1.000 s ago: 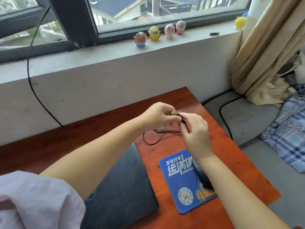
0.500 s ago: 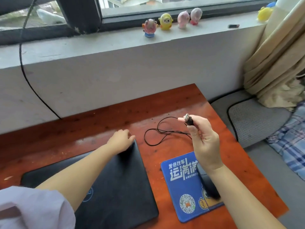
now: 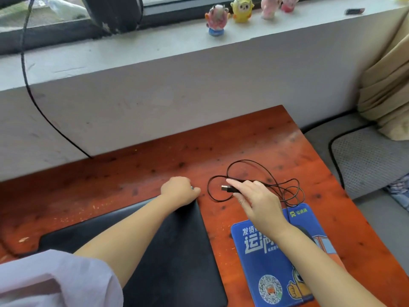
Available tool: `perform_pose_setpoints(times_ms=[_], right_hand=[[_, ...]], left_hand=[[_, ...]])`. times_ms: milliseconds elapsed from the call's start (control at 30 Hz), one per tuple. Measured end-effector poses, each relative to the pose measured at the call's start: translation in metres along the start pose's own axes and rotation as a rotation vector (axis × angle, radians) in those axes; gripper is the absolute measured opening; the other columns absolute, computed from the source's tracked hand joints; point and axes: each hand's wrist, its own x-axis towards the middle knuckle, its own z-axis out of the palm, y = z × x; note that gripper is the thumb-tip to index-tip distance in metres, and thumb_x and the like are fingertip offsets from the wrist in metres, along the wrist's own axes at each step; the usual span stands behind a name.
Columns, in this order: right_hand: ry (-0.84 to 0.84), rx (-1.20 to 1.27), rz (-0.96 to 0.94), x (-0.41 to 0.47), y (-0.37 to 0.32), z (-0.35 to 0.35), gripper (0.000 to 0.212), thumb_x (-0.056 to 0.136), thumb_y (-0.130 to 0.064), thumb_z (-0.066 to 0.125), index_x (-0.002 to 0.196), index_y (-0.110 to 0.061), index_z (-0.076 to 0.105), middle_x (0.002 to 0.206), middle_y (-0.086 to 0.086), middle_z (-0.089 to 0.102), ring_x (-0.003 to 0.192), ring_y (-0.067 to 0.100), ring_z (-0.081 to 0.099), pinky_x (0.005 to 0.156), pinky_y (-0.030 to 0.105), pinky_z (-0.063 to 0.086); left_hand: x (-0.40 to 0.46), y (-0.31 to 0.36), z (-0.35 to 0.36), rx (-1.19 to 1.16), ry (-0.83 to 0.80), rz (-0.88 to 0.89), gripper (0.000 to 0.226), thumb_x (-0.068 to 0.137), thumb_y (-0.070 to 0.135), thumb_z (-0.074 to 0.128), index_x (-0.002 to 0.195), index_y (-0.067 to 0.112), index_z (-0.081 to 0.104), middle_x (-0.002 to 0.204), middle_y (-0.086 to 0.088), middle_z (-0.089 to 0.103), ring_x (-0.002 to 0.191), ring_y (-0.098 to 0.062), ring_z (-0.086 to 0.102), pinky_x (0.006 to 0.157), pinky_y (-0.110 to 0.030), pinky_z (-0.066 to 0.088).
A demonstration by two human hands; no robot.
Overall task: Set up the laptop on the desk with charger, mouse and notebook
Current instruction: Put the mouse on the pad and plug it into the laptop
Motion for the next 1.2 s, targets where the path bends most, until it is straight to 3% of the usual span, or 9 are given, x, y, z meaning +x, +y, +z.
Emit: perform_pose_setpoints(times_ms=[167,300,400,500,600,667,867,1200], right_hand=[[0.021,0.043,0.01,0.01,-0.007,0.004,0.024,0.088,-0.022,0.057,0.112,-0.026,0.059,0.076,-0.008,0.064,0.066,0.016,0.058,0.049,0.023,0.039],[-0.075,0.141,-0.023,0.017,-0.017,-0.002,0.018,0.09,-0.022,0.054,0.107,-0.022,0.061,0.093,-0.006,0.07,0.084,0.02,0.064,0.064,0.033,0.051],[-0.249,0.35,0.05,0.02,-0.031,-0.011,0.02,0.093,-0.034,0.048,0.101,-0.03,0.066,0.095,-0.007,0.071,0.086,0.018,0.063,0.075,0.037,0.05],[-0.455,0.472,0.089,0.027,-0.048,-0.015,0.031,0.092,-0.043,0.044,0.09,-0.026,0.069,0.072,-0.003,0.064,0.062,0.013,0.054,0.063,0.035,0.042],[-0.423,0.588,0.106,0.036,-0.066,-0.015,0.035,0.094,-0.038,0.045,0.077,-0.013,0.063,0.052,-0.007,0.04,0.047,0.005,0.032,0.05,0.023,0.029],[-0.408,0.732,0.156,0.041,-0.073,-0.017,0.028,0.095,-0.033,0.046,0.08,-0.017,0.065,0.045,-0.009,0.041,0.044,0.006,0.032,0.046,0.019,0.027],[-0.474,0.961,0.186,0.046,-0.079,-0.029,0.021,0.093,-0.028,0.053,0.089,-0.019,0.071,0.053,-0.002,0.065,0.043,0.004,0.046,0.042,0.008,0.035],[-0.497,0.857,0.142,0.054,-0.09,-0.038,0.022,0.092,-0.026,0.055,0.083,-0.016,0.072,0.046,-0.004,0.061,0.038,0.003,0.042,0.039,0.008,0.034]], left_hand=[[-0.011,-0.006,-0.014,-0.153,0.015,0.004,0.033,0.076,0.04,0.047,0.054,0.018,0.04,0.062,0.002,0.053,0.069,-0.026,0.053,0.055,-0.026,0.034],[-0.034,-0.011,-0.034,-0.237,0.211,0.033,0.032,0.075,0.04,0.044,0.054,0.017,0.038,0.052,0.002,0.046,0.061,-0.022,0.05,0.05,-0.024,0.03],[-0.054,-0.018,-0.054,-0.3,0.343,0.081,0.03,0.073,0.039,0.041,0.053,0.017,0.035,0.05,0.001,0.038,0.053,-0.018,0.04,0.049,-0.026,0.028],[-0.072,-0.022,-0.072,-0.347,0.423,0.115,0.028,0.071,0.036,0.04,0.053,0.017,0.029,0.05,0.001,0.03,0.051,-0.016,0.032,0.049,-0.03,0.026],[-0.085,-0.026,-0.083,-0.37,0.468,0.134,0.029,0.071,0.033,0.041,0.053,0.017,0.026,0.051,0.0,0.027,0.051,-0.016,0.028,0.051,-0.031,0.025],[-0.09,-0.029,-0.087,-0.394,0.49,0.146,0.028,0.072,0.032,0.042,0.053,0.017,0.028,0.051,0.001,0.027,0.051,-0.014,0.028,0.051,-0.03,0.025],[-0.098,-0.034,-0.095,-0.452,0.513,0.164,0.026,0.072,0.03,0.043,0.052,0.016,0.035,0.049,0.002,0.029,0.05,-0.013,0.03,0.052,-0.03,0.028],[-0.104,-0.026,-0.092,-0.46,0.485,0.184,0.033,0.072,0.03,0.043,0.045,0.021,0.027,0.047,0.002,0.027,0.049,-0.013,0.028,0.05,-0.028,0.024]])
